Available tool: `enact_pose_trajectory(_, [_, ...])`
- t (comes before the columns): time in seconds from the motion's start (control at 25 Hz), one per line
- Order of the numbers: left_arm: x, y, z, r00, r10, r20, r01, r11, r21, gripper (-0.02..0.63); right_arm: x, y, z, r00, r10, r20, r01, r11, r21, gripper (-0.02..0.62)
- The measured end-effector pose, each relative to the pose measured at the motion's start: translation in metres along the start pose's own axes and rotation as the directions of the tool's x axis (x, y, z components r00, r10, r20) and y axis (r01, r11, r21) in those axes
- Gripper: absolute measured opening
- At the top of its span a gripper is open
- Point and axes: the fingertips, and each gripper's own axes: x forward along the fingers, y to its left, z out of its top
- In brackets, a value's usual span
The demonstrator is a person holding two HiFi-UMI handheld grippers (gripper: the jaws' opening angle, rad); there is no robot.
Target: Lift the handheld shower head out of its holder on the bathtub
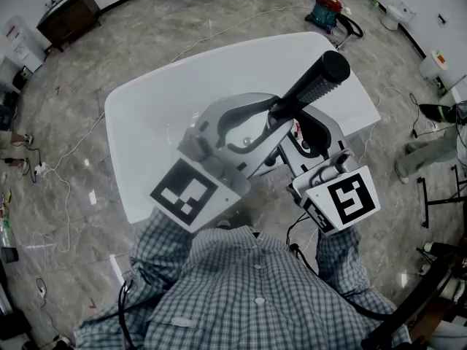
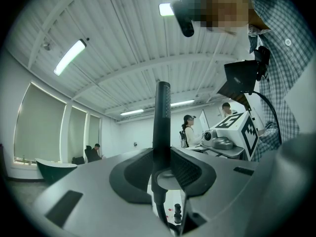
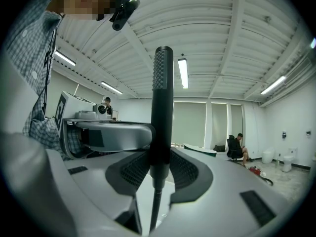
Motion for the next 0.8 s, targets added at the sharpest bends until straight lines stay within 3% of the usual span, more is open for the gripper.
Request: enact_pose_trajectory(0.8, [0.009,0.010,-0.002,1.000,0.000,-0.013,0.000,1.000,-0.005,0.094,0.007,-0.011,-0.001,1.000,0.005,-0.013,-0.005,1.000,0.006,0.123])
